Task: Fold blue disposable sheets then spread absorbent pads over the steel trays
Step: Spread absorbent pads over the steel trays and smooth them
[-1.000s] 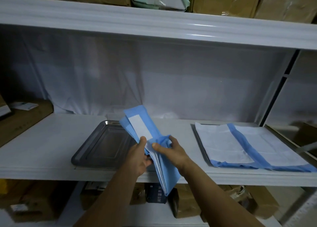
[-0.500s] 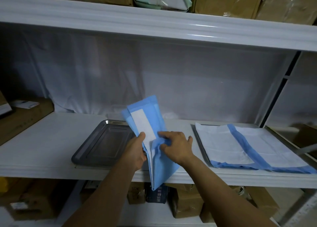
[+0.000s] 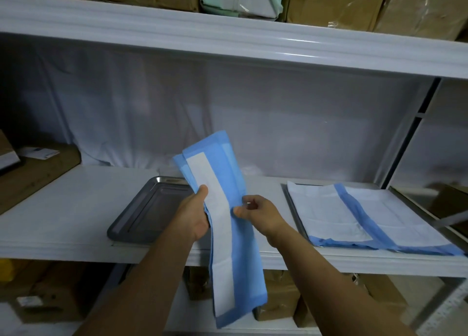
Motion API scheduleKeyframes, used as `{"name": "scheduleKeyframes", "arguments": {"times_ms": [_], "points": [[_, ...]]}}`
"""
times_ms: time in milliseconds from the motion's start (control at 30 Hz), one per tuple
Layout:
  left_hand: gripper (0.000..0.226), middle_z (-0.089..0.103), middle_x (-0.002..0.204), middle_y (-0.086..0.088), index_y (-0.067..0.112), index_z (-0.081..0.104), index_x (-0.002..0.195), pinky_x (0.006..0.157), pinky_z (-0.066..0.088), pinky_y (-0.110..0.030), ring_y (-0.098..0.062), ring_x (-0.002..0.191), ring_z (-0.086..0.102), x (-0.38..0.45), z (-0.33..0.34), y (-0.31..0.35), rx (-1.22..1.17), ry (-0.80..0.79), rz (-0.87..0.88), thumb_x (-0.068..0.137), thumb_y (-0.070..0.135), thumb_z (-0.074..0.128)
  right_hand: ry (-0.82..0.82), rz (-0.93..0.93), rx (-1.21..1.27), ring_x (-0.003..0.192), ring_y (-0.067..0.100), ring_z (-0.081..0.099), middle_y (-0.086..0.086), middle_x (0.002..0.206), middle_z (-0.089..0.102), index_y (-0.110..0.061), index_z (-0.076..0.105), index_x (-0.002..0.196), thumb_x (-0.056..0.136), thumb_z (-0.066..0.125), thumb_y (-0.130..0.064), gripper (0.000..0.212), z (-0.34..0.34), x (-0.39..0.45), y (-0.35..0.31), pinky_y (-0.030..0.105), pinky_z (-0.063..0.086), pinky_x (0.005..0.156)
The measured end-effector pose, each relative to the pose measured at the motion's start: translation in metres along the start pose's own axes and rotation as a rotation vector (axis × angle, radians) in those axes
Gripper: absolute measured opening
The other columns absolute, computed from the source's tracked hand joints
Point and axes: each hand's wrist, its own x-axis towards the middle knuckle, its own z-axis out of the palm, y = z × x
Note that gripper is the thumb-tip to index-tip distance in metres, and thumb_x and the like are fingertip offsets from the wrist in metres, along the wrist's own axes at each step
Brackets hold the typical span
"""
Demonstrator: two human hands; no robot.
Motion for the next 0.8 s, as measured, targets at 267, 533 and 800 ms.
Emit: {"name": "scheduleKeyframes", "arguments": {"times_ms": [267, 533, 800], "points": [[0.044, 0.066, 0.114, -0.016, 0.004, 0.055, 0.124, 0.077, 0.056, -0.043, -0.030, 0.096, 0.065, 0.000, -0.009, 0.000, 0.068, -0.063, -0.023, 0.098, 0.036, 0.042, 0.111, -0.011, 0.064, 0.062, 0.016, 0.047, 0.006, 0.070, 0.052, -0.013, 0.044, 0.062, 0.084, 0.066, -0.010, 0.032, 0.003, 0.004, 0.006, 0.026, 0.043, 0.059], [0.031, 0.061, 0.079, -0.014, -0.009, 0.048, 0.126, 0.040, 0.053, -0.029, -0.020, 0.046, 0.066, 0.011, -0.025, 0.006, 0.131, 0.140, 0.030, 0.098, 0.002, 0.038, 0.414, 0.056, 0.023, 0.083, 0.024, 0.048, 0.012, 0.093, 0.052, 0.003, 0.053, 0.108, 0.097, 0.041, -0.014, 0.024, -0.027, 0.014, 0.009, 0.029, 0.038, 0.074], [0.034, 0.043, 0.063, -0.010, 0.011, 0.041, 0.060, 0.054, 0.036, -0.028, -0.018, 0.050, 0.037, 0.030, -0.039, 0.015, 0.376, 0.438, 0.194, 0.085, -0.003, 0.060, 0.221, 0.102, 0.048, 0.073, 0.024, 0.055, 0.015, 0.084, 0.060, 0.002, 0.066, 0.089, 0.086, 0.065, -0.021, 0.023, -0.054, 0.009, 0.011, 0.030, 0.044, 0.066]]}}
